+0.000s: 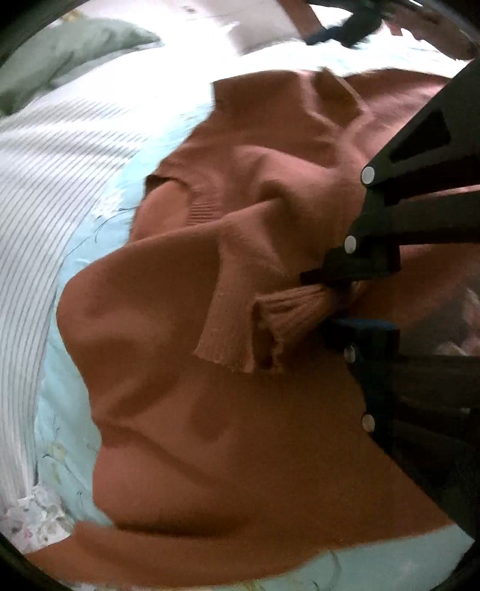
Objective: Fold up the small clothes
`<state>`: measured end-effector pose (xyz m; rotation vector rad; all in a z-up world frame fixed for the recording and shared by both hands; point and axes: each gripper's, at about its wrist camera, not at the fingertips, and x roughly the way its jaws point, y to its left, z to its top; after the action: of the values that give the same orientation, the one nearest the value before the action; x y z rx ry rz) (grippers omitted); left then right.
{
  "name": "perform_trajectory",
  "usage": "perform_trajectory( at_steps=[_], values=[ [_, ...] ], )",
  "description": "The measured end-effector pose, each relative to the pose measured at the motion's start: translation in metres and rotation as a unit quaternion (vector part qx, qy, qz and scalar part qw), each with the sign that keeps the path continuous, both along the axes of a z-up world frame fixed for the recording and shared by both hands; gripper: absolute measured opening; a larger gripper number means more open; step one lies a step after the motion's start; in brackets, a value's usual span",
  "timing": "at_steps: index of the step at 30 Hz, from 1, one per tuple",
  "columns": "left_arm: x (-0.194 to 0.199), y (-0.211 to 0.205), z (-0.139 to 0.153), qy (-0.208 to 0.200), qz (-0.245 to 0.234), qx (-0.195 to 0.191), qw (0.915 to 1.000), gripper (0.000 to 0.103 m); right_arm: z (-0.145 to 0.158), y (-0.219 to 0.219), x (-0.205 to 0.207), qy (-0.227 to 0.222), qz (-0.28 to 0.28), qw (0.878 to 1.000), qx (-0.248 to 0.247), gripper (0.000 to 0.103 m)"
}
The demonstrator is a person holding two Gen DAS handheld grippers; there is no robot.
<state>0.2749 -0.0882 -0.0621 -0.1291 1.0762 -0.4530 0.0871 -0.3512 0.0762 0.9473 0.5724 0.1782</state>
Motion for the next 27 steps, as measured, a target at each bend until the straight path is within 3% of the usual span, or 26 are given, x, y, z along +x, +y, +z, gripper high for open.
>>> perform_trajectory(
  at_steps=[2,6,8,9,10,11,12,16,21,25,26,27],
  values=[
    [-0.02,0.012,0.0,-0.007,-0.011,0.011,0.9998,0.019,0.004,-0.01,-0.014,-0.002,-0.007,1.0,-0.006,0.068],
    [-0.03,0.024,-0.002,0.003,-0.031,-0.008,0.9995,0.026,0.007,-0.031,-0.037,-0.001,-0.028,0.999,-0.016,0.068],
    [-0.021,0.024,-0.001,0.015,-0.03,-0.023,0.9992,0.041,0.009,-0.038,-0.04,0.004,-0.04,0.999,-0.028,0.068],
    [-0.015,0.021,-0.001,0.019,-0.029,-0.033,0.9988,0.044,0.01,-0.042,-0.041,0.007,-0.045,0.998,-0.033,0.068],
    [-0.009,0.019,-0.001,0.018,-0.03,-0.041,0.9986,0.041,0.012,-0.046,-0.041,0.01,-0.051,0.998,-0.039,0.068],
    [-0.005,0.014,-0.002,0.012,-0.032,-0.035,0.9988,0.02,0.012,-0.05,-0.041,0.012,-0.055,0.997,-0.046,0.068],
    [-0.003,0.011,-0.001,0.004,-0.032,-0.021,0.9993,0.005,0.014,-0.054,-0.039,0.014,-0.058,0.997,-0.057,0.068],
    [0.001,0.032,0.018,-0.058,0.019,-0.024,0.9978,0.006,0.016,-0.073,-0.021,0.053,-0.063,0.989,-0.121,0.068],
    [0.008,0.038,0.005,-0.054,0.013,-0.005,0.9984,0.006,-0.013,-0.085,0.032,0.119,-0.023,0.976,-0.18,0.068],
    [0.008,0.042,0.0,-0.059,0.034,-0.011,0.9976,0.006,-0.044,-0.085,0.067,0.159,0.001,0.968,-0.194,0.066],
    [0.008,0.045,-0.001,-0.057,0.039,-0.013,0.9975,0.006,-0.051,-0.083,0.075,0.166,0.006,0.966,-0.196,0.064],
    [0.008,0.046,-0.002,-0.055,0.042,-0.014,0.9975,0.006,-0.055,-0.082,0.079,0.167,0.008,0.966,-0.199,0.053]
  ],
)
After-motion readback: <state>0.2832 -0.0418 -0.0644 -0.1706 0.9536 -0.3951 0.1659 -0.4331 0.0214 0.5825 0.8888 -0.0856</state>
